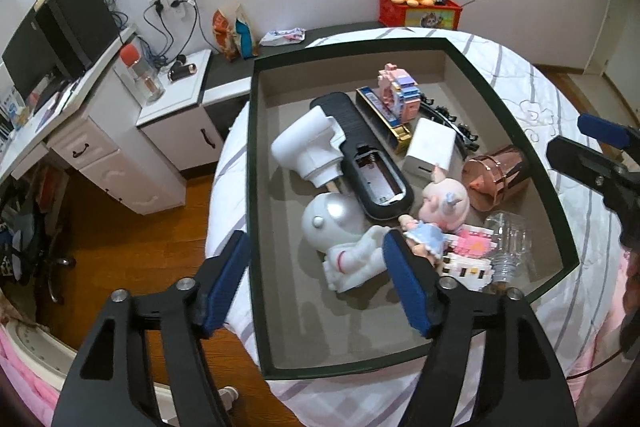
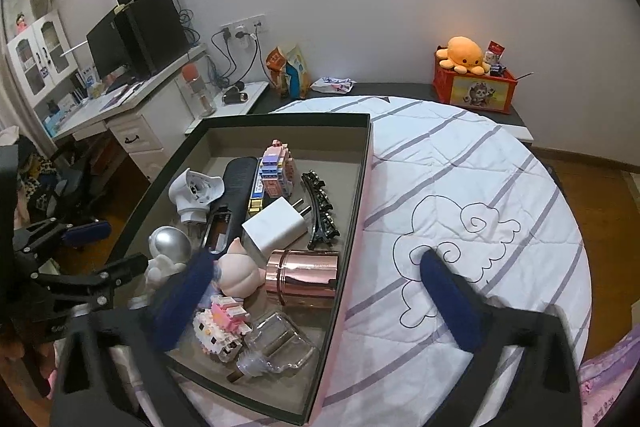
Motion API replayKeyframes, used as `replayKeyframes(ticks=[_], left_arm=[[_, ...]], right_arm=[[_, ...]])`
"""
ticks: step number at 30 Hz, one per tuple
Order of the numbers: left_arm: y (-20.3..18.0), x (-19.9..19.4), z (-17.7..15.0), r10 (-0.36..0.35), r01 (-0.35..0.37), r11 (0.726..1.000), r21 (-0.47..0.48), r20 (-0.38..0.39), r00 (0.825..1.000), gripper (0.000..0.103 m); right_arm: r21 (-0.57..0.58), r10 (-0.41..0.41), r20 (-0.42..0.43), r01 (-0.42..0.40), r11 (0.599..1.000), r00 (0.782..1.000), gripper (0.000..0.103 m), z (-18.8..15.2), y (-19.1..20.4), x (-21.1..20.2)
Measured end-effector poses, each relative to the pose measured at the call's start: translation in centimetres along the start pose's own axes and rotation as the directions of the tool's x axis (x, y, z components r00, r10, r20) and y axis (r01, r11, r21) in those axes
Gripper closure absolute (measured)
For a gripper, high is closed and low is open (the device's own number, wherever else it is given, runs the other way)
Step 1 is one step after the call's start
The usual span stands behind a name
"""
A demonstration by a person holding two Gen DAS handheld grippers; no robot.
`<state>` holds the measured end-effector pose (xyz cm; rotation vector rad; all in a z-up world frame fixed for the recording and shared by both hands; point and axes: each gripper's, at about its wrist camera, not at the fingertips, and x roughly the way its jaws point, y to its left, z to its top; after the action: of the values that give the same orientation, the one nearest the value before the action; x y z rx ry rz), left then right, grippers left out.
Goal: Organize rigid objects
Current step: 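Release the pink box with the left tool and pull both tools back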
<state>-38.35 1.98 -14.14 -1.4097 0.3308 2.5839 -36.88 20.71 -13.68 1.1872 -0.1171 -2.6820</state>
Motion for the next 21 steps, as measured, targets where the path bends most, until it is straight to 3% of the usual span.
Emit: replayKeyframes(ticks=[5,12,17,21], left_arm=[[-0.1,-0.1,-0.1,-0.001,0.001,1.000,-0.028,0.007,1.000,0.013],[1.3,0.1,-0.7,0.012,-0.010,0.994,-0.112,0.017,1.000,0.003],[2.0,0.4,-1.1,0.043,-0.038,0.980,-0.193,0.021,0.999,0.001],[1.7,0.2,-1.1,0.050,-0.043,0.978,-0.204,0.028,0.998,0.001]], right_arm=[[-0.016,0.011,-0.007,-0.011,1.000,1.000,0.000,0.1,0.9,0.4],[-0.012,-0.032,-0.034,0.031,0.999,0.999,0.000,-0.2,1.5,1.1],[-0.007,-0.048,-0.029,0.048,0.999,0.998,0.000,-0.5,1.8,0.9],[-0.011,-0.052,-0.027,0.052,0.999,0.998,0.000,-0.6,2.2,0.7]])
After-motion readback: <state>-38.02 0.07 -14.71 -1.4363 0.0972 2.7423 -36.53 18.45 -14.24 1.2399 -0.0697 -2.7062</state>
